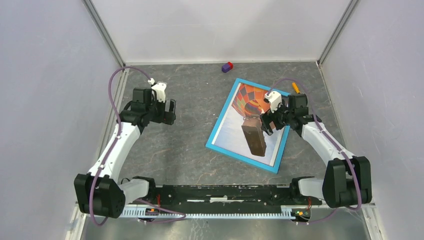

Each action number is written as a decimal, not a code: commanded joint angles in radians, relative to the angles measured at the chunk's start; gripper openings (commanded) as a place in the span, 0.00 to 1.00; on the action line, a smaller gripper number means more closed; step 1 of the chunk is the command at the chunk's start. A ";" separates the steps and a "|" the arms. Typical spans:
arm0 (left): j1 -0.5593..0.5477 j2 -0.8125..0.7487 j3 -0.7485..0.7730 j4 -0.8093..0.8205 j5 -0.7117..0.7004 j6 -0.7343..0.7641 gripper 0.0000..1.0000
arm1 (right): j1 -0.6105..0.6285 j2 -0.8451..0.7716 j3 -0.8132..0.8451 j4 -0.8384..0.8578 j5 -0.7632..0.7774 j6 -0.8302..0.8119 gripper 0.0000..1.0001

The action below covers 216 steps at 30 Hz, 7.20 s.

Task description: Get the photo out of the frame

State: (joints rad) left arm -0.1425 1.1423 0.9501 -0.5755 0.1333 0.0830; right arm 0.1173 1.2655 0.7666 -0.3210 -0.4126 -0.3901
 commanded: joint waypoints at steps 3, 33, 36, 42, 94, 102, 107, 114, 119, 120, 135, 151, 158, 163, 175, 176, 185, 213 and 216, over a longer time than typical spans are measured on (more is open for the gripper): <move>-0.005 0.097 0.121 -0.020 0.091 0.112 1.00 | -0.058 0.021 0.071 -0.120 -0.049 -0.131 0.98; -0.365 0.804 0.525 0.100 0.284 0.015 1.00 | -0.388 0.357 0.119 -0.247 -0.173 -0.266 0.98; -0.375 0.811 0.487 0.098 0.302 0.029 1.00 | -0.364 0.399 0.129 -0.228 -0.170 -0.256 0.98; -0.375 0.751 0.364 0.089 0.304 0.101 1.00 | -0.278 0.445 0.132 -0.185 -0.151 -0.231 0.98; -0.991 0.476 0.188 -0.078 -0.317 0.405 0.98 | -0.230 0.096 -0.024 -0.082 -0.484 0.156 0.98; -1.089 0.599 0.262 -0.072 -0.310 0.389 0.84 | -0.232 0.062 -0.118 0.016 -0.502 0.230 0.98; -1.097 0.647 0.280 -0.066 -0.295 0.364 0.78 | -0.232 0.090 -0.123 0.042 -0.531 0.257 0.98; -1.101 0.695 0.265 -0.034 -0.267 0.321 0.69 | -0.232 0.126 -0.159 0.088 -0.541 0.289 0.98; -1.103 0.697 0.272 -0.046 -0.255 0.306 0.52 | -0.232 0.176 -0.180 0.107 -0.583 0.309 0.98; -1.103 0.688 0.277 -0.051 -0.248 0.306 0.44 | -0.232 0.188 -0.185 0.110 -0.595 0.313 0.98; -1.094 0.522 0.322 -0.129 -0.199 0.250 0.02 | -0.232 0.371 -0.188 0.154 -0.770 0.472 0.95; -1.071 0.475 0.294 -0.091 -0.138 0.233 0.02 | -0.125 0.417 -0.303 0.727 -0.817 0.950 0.76; -1.065 0.468 0.276 -0.076 -0.138 0.231 0.02 | -0.086 0.493 -0.423 1.325 -0.817 1.399 0.63; -1.065 0.464 0.275 -0.071 -0.109 0.234 0.02 | -0.064 0.589 -0.456 1.721 -0.818 1.677 0.55; -1.052 0.461 0.290 -0.096 -0.114 0.225 0.16 | -0.033 0.546 -0.429 1.557 -0.819 1.576 0.13; -1.044 0.450 0.294 -0.103 -0.109 0.227 0.21 | -0.036 0.518 -0.423 1.483 -0.817 1.526 0.09; -0.827 0.325 0.362 -0.229 0.158 0.200 1.00 | -0.060 0.225 -0.224 0.465 -0.742 0.789 0.00; 0.005 0.049 0.243 -0.133 0.330 -0.192 1.00 | -0.078 0.041 0.658 -0.551 -0.302 -0.066 0.00; 0.042 0.053 0.241 -0.124 0.331 -0.220 1.00 | -0.068 0.015 0.710 -0.561 -0.249 -0.110 0.00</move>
State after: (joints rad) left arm -0.1413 1.1973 1.1908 -0.7616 0.4225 -0.0418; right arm 0.0422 1.3590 1.3670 -1.0000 -0.8303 -0.2352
